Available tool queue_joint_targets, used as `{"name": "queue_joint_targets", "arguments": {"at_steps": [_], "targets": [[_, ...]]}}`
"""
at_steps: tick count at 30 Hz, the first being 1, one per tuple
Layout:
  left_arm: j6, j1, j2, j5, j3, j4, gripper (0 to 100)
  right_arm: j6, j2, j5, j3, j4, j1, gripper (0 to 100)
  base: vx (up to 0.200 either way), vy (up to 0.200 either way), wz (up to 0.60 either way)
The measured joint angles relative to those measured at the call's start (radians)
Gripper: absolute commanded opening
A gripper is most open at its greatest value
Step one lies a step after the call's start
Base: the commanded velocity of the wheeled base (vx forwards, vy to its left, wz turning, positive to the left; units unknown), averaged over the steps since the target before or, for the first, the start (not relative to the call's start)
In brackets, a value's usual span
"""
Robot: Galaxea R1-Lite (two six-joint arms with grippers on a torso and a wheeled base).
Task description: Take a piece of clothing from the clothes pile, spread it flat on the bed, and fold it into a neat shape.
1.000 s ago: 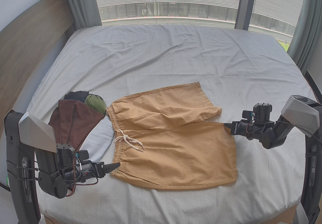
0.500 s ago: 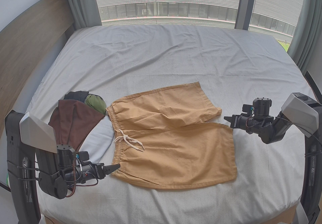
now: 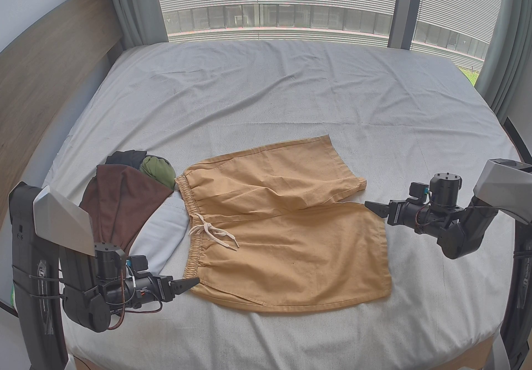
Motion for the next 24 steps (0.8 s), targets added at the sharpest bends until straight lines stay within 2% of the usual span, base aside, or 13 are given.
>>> {"name": "queue_joint_targets", "arguments": {"at_steps": [4, 10, 15, 21, 22, 24], "targets": [[-0.006, -0.012, 0.001, 0.000, 0.005, 0.000, 100, -0.001, -0.029, 0.000, 0.129, -0.148, 0.014, 100, 0.000, 0.000, 0.00], [-0.021, -0.041, 0.013, 0.000, -0.002, 0.000, 100, 0.000, -0.048, 0.000, 0.247, -0.289, 0.026, 100, 0.000, 0.000, 0.00], [-0.025, -0.057, 0.035, 0.006, -0.029, 0.001, 100, 0.003, -0.052, 0.000, 0.298, -0.353, 0.026, 100, 0.000, 0.000, 0.00], [-0.031, -0.057, 0.053, 0.008, -0.051, 0.001, 100, 0.002, -0.054, 0.000, 0.316, -0.360, 0.023, 100, 0.000, 0.000, 0.00], [-0.037, -0.057, 0.055, 0.008, -0.054, 0.001, 0, 0.002, -0.054, 0.000, 0.317, -0.360, 0.023, 100, 0.000, 0.000, 0.00], [-0.041, -0.057, 0.058, 0.008, -0.060, 0.000, 0, 0.002, -0.054, 0.000, 0.318, -0.360, 0.022, 100, 0.000, 0.000, 0.00]]}}
